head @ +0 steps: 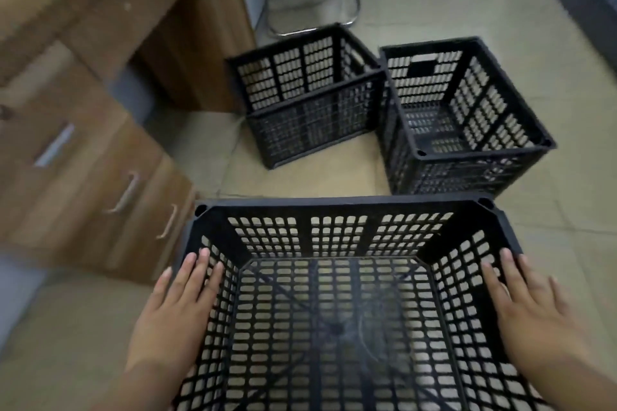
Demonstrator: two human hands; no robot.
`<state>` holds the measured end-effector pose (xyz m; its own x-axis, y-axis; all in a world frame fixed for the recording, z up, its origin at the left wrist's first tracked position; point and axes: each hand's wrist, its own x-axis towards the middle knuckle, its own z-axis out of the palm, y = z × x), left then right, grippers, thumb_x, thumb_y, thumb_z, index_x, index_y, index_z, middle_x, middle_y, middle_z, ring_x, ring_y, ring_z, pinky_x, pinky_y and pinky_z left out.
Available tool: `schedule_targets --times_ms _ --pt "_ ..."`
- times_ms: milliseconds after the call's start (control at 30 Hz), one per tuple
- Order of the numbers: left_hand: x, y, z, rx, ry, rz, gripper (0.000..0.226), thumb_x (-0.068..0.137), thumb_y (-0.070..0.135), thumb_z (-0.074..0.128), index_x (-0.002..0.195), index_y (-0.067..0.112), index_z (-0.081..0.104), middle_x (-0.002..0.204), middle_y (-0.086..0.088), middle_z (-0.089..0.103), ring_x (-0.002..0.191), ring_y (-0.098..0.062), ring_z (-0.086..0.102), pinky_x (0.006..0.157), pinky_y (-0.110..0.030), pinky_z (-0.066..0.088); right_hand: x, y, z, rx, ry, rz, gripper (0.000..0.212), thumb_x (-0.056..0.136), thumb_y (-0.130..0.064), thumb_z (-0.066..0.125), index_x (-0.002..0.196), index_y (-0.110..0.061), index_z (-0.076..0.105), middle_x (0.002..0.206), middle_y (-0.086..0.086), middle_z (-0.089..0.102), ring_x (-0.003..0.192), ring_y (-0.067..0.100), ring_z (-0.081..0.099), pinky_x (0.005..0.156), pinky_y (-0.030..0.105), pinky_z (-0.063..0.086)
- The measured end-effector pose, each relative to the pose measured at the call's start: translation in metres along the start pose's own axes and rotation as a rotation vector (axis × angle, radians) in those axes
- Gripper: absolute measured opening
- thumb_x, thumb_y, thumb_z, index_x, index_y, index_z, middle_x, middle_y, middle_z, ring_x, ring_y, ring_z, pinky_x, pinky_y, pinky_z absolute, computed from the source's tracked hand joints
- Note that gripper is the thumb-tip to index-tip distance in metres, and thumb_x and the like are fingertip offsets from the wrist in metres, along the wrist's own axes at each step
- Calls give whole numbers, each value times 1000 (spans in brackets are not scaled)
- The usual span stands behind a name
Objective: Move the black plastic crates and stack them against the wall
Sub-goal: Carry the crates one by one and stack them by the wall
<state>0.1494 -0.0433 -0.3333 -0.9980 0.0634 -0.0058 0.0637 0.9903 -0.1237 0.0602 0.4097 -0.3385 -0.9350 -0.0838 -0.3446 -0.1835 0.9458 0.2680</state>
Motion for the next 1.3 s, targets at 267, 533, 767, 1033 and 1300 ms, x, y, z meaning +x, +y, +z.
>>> schedule_targets --times_ms 267,533,767,1033,1300 --pt "-164 -75 -26 38 -61 -350 81 66 13 67 141 16 38 154 -9 15 141 -10 -16 111 -35 -12 -20 -138 -66 62 9 -328 90 72 -24 62 147 -22 11 152 10 -11 123 13 -53 98 37 -39" --pt "-312 -142 -19 121 72 -543 68 68 6 20 134 8 36 153 -7 21 145 -17 -4 113 -38 4 -36 -263 -78 46 340 -691 71 50 -7 65 121 -5 61 127 20 58 146 15 -12 115 34 -9" --pt "-402 -189 -23 65 -57 -718 105 37 -13 72 135 8 39 148 -13 35 145 -16 -5 115 -36 -3 -81 -361 -112 27 511 -820 83 31 7 71 113 -3 66 121 21 62 146 16 -8 115 32 -6" --pt "-462 -238 -19 14 -82 -814 107 26 -18 75 128 5 52 141 -16 40 145 -16 -8 114 -37 -5 -116 -441 -143 -14 586 -904 89 32 11 71 118 -3 61 130 19 52 147 18 -7 115 35 -4" --pt "-508 -287 -3 -29 -78 -872 109 25 -19 74 129 4 52 142 -17 40 145 -18 -5 114 -38 -5 -132 -520 -168 -56 705 -1016 90 28 8 76 117 -3 63 126 23 58 146 18 -9 116 35 -5"
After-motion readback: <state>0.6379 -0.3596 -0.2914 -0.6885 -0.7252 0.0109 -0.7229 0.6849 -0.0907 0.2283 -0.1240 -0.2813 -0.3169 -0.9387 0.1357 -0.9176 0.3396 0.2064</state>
